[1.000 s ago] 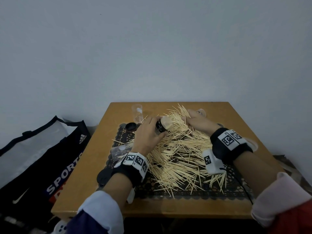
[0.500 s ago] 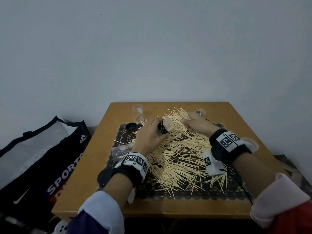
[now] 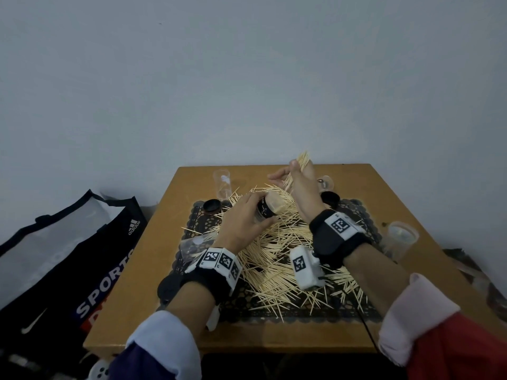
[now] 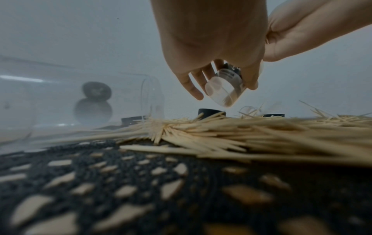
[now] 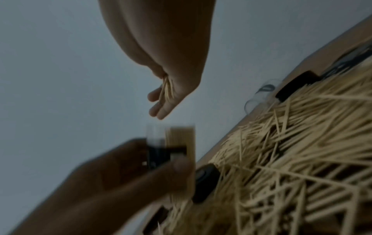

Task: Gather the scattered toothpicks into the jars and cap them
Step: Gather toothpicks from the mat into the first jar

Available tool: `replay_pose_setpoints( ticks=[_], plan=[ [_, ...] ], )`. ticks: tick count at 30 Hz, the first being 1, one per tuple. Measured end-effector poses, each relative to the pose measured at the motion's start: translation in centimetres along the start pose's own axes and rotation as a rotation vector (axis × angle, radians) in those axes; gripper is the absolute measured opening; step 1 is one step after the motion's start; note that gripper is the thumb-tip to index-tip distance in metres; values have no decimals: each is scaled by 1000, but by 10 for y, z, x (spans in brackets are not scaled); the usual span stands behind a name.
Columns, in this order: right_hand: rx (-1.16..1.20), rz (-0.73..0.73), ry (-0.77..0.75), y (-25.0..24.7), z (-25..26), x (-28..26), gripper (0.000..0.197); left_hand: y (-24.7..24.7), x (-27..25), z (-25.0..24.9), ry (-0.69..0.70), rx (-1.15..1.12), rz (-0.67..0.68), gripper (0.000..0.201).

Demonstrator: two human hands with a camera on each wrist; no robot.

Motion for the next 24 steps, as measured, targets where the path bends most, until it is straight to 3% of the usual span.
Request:
replay_pose_setpoints(
  ticks=[9,18,24],
  plan=[
    [-213,-24,-102,13,-10,-9,14,-3,0,-3,-8,-53,-24,60],
    [-243,85,-21,18,-24,-17,46,-5,-1,0,-12,-40,-45,62],
    [-121,76,29,15,-21,-21,22,-4,0,0,-20,-45,-33,64]
  ],
)
Point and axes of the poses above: each hand's wrist, its own x-axis towards the middle knuckle, its own y-axis out of the palm, z = x × y, the point moved 10 cm from there along x, towards the middle knuckle
